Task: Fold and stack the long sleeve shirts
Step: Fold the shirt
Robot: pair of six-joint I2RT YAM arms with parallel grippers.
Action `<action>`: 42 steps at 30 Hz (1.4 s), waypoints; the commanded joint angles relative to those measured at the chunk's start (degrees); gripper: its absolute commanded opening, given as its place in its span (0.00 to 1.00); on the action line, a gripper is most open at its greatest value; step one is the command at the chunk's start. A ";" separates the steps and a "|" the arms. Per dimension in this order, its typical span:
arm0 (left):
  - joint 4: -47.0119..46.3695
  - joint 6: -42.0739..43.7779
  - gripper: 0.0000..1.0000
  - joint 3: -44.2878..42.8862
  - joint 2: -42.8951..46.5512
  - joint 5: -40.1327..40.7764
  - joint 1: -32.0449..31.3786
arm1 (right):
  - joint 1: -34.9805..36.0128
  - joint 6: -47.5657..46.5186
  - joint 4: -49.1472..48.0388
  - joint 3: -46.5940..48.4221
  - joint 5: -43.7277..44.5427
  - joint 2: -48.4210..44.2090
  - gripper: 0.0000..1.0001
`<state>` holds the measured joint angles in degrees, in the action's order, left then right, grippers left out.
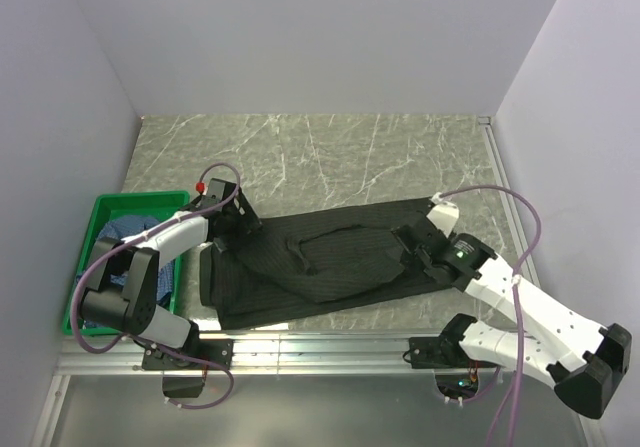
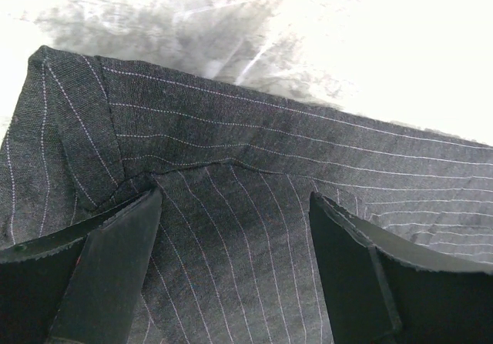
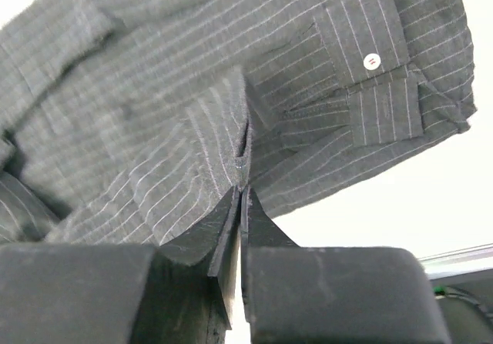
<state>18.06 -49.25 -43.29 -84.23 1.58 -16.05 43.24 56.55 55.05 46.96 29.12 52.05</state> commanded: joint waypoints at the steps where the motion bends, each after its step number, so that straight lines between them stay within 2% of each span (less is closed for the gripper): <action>1: 2.77 0.21 0.84 1.01 1.17 3.16 0.06 | -0.09 -5.83 -0.54 3.40 -6.23 2.78 0.09; 5: 3.20 0.47 0.84 0.57 1.34 2.64 0.06 | 2.01 -10.40 -8.36 5.59 -16.78 8.31 0.18; 6: 3.29 0.56 0.84 0.40 1.52 2.55 0.06 | 3.15 -10.85 -10.46 6.03 -18.56 10.94 0.26; 7: 3.38 0.65 0.84 0.31 2.04 2.63 0.06 | 5.77 -11.29 -11.27 7.17 -19.80 12.27 0.30; 8: 3.99 0.91 0.84 -0.30 3.18 2.55 0.06 | 8.76 -14.25 -13.54 8.49 -24.94 14.98 0.48; 10: 4.17 1.18 0.84 -0.57 3.89 2.46 0.06 | 9.05 -14.37 -13.22 9.20 -25.08 15.97 0.50; 13: 5.05 2.14 0.84 -1.45 5.55 2.28 0.06 | 7.83 -12.44 -9.53 8.94 -17.37 15.45 0.61; 15: 5.84 3.02 0.84 -2.15 6.35 2.37 0.06 | 3.62 -12.34 -6.99 8.24 -13.24 15.10 0.70; 19: 8.21 5.13 0.84 -3.99 9.07 0.53 -0.38 | -3.86 -17.42 -9.68 4.12 -14.26 15.62 0.71; 26: 7.79 5.32 0.84 -6.29 9.08 -1.06 -3.54 | -15.99 -17.71 -21.46 -3.10 -18.13 17.90 0.64; 35: -1.27 -1.80 0.84 -3.38 -1.37 -2.29 -3.72 | -24.78 -16.65 -34.30 -4.07 -22.62 29.31 0.64; 42: -3.56 -3.74 0.84 -10.31 -15.68 -1.76 -2.49 | -29.00 -17.62 -37.55 3.12 -26.04 40.22 0.64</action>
<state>17.54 -51.31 -51.51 -93.21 -0.36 -19.16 16.10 39.40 22.17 46.28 5.17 88.07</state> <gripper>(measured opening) 0.835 0.641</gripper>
